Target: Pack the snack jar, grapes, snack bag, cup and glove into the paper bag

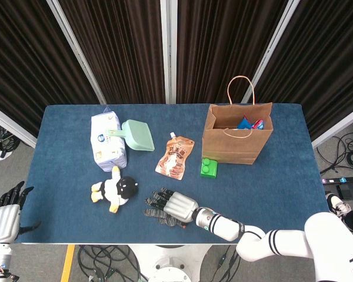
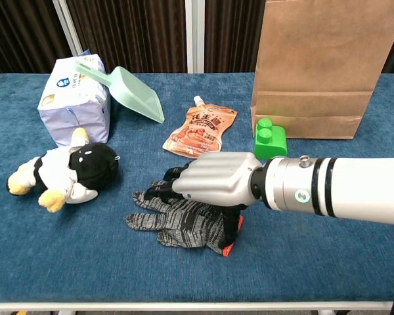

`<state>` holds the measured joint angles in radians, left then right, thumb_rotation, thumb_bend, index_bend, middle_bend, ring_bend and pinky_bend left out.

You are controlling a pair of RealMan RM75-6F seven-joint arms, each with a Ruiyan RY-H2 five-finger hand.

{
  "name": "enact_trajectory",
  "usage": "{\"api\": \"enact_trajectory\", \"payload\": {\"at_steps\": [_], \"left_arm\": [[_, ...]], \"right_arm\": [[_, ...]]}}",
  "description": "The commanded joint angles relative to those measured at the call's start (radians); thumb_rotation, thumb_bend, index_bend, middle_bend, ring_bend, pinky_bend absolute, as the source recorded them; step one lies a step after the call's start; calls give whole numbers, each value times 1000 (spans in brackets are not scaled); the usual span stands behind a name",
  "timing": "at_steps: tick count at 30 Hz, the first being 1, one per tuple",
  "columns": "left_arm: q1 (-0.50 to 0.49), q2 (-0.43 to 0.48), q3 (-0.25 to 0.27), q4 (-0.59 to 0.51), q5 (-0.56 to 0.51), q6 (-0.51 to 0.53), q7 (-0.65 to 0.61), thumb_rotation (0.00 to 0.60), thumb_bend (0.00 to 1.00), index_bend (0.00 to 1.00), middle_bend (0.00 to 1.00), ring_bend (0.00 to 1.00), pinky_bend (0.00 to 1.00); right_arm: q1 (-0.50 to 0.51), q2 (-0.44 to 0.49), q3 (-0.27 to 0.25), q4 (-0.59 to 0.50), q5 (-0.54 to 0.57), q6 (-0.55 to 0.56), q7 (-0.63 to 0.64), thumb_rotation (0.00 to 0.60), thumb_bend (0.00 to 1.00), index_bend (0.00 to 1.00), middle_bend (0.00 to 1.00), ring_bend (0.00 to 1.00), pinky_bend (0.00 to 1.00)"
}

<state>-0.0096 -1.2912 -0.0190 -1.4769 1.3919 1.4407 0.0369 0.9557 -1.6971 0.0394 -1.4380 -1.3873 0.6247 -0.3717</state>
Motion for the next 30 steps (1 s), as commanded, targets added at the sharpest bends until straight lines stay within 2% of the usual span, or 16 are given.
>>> {"api": "enact_trajectory", "payload": {"at_steps": [1, 3, 7, 10, 18, 23, 26, 30], "left_arm": [[2, -1, 0, 3, -2, 0, -4, 600, 116, 216, 144, 110, 134], [3, -1, 0, 5, -3, 1, -6, 600, 116, 216, 143, 110, 134], [7, -2, 1, 10, -3, 2, -11, 600, 116, 216, 143, 110, 134], [7, -3, 1, 13, -3, 1, -14, 600, 116, 216, 144, 111, 134], [3, -2, -1, 10, 3, 1, -8, 600, 116, 216, 144, 111, 134], [-1, 3, -2, 2, 4, -5, 0, 600, 115, 216, 143, 110, 134], [-4, 3, -2, -1, 6, -6, 3, 600, 116, 216, 143, 110, 134], [-8, 2, -2, -4, 12, -10, 4, 600, 116, 216, 144, 110, 134]], "right_arm": [[2, -23, 0, 21, 8, 10, -19, 600, 74, 83, 191, 2, 147], [3, -36, 0, 33, 12, 15, -29, 600, 146, 172, 243, 11, 147], [-10, -60, -2, 60, -19, 71, -28, 600, 255, 457, 412, 114, 178], [-20, -65, -6, 73, -42, 103, -9, 600, 273, 557, 476, 159, 208], [-38, -30, 1, 42, -104, 189, 39, 600, 296, 619, 518, 201, 240], [-66, 62, 25, -59, -222, 357, 115, 600, 297, 626, 523, 202, 244], [-89, 135, 57, -117, -283, 476, 139, 600, 296, 628, 525, 203, 244], [-125, 235, 124, -189, -290, 586, 124, 600, 296, 629, 525, 203, 244]]}}
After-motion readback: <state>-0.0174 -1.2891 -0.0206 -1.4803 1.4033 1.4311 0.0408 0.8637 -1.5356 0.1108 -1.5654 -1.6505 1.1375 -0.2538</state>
